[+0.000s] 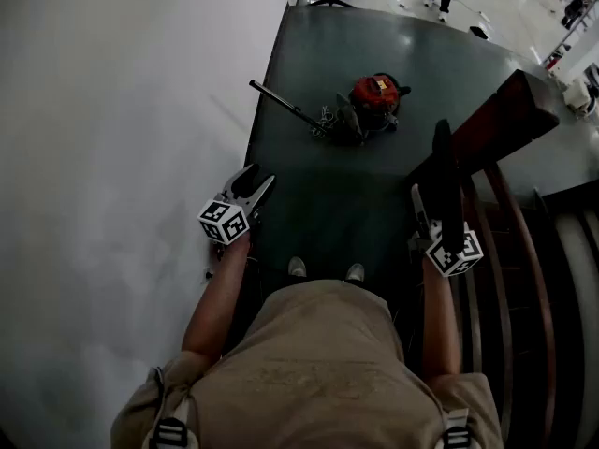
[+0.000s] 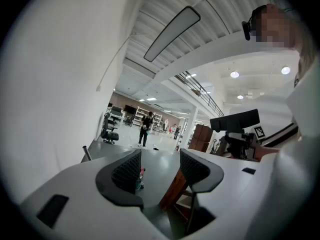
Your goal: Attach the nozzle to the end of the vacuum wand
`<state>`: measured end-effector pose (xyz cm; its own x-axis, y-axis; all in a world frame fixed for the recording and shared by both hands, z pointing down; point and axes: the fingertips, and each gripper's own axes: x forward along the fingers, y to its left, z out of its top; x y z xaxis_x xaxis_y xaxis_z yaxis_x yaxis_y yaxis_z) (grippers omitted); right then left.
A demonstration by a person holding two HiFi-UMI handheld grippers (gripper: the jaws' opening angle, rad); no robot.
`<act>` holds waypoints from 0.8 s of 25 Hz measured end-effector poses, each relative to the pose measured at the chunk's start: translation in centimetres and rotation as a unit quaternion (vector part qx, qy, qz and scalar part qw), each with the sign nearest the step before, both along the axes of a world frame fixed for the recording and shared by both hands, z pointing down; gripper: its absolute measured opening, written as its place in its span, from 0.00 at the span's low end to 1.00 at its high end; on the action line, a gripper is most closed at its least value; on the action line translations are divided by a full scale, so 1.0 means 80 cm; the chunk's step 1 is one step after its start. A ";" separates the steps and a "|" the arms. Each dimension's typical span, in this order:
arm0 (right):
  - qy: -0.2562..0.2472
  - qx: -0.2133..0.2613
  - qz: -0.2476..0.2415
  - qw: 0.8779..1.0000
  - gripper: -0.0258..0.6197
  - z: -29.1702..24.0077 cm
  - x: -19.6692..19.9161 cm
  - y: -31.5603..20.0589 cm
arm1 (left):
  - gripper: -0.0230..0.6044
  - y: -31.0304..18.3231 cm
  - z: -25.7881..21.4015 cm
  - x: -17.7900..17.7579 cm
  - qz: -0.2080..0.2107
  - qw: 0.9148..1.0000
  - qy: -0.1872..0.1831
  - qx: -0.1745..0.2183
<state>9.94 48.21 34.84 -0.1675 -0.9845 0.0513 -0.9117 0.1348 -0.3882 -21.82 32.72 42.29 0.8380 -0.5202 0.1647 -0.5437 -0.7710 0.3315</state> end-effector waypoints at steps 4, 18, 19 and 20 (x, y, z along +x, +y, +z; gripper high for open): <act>-0.003 0.000 -0.001 1.000 0.27 0.001 0.002 0.000 | 0.44 0.002 0.001 0.004 0.002 1.000 -0.004 0.000; -0.034 0.012 -0.022 0.999 0.27 0.003 0.022 0.003 | 0.44 0.013 -0.003 0.030 -0.006 1.000 -0.011 0.005; -0.032 0.014 -0.023 0.999 0.27 0.002 0.026 0.004 | 0.44 0.016 -0.003 0.033 -0.007 1.000 -0.013 0.006; -0.028 0.015 -0.024 0.999 0.27 0.002 0.028 0.005 | 0.44 0.019 -0.004 0.035 -0.008 1.000 -0.014 0.006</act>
